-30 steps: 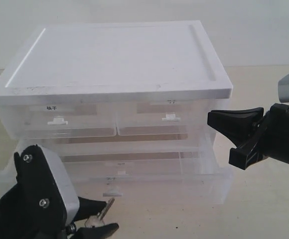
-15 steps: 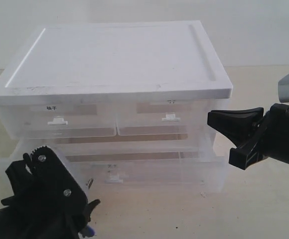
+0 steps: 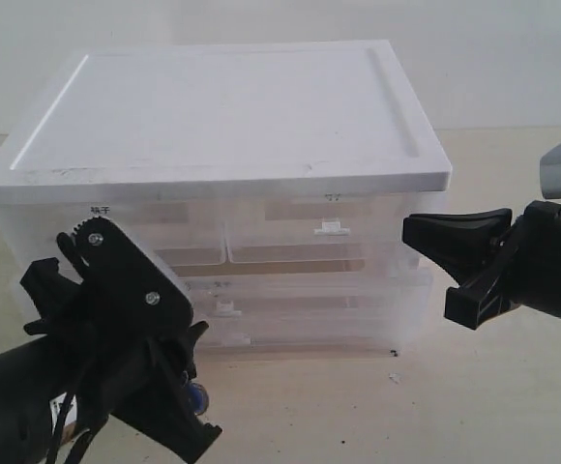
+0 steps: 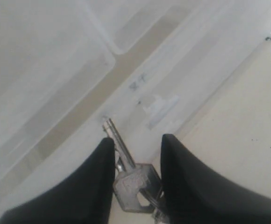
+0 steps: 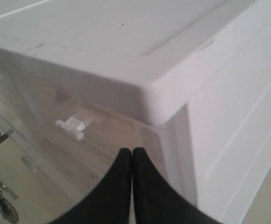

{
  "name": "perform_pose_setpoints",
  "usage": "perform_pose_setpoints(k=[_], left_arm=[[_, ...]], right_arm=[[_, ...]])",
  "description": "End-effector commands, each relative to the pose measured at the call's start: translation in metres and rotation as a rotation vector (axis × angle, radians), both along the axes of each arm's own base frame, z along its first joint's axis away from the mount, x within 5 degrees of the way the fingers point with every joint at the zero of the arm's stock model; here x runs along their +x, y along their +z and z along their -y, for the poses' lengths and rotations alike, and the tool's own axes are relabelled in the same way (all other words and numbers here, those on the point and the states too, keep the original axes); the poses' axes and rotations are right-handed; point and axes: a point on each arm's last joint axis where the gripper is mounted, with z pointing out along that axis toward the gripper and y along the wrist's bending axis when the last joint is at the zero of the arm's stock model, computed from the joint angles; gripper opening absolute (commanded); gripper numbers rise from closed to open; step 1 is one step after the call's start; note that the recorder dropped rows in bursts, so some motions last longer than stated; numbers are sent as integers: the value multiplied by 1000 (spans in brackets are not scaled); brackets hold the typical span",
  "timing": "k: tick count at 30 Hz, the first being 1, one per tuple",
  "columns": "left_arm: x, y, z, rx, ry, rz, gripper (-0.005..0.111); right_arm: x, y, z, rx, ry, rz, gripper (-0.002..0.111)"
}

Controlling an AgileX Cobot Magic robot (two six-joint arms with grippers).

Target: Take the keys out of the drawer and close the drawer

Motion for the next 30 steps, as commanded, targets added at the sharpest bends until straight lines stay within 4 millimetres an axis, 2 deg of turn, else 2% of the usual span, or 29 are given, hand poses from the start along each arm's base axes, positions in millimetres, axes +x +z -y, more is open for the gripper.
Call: perform_pose_setpoints(k=[1, 6, 15, 22, 30], left_arm=[[6, -2, -2, -8, -5, -45, 4], [-2, -7, 5, -13, -113, -139, 4], [-1, -21, -12, 56, -18, -101, 4], [16, -18, -5, 101, 65, -7, 4], [41, -20, 6, 99, 98, -35, 4]], right_arm=[[2, 2, 0, 13, -5, 3, 0], [1, 2, 0, 19, -1, 7, 0], [2, 2, 0, 12, -5, 3, 0], [2, 1, 0, 4, -10, -3, 0], [2, 1, 0, 7, -7, 1, 0]])
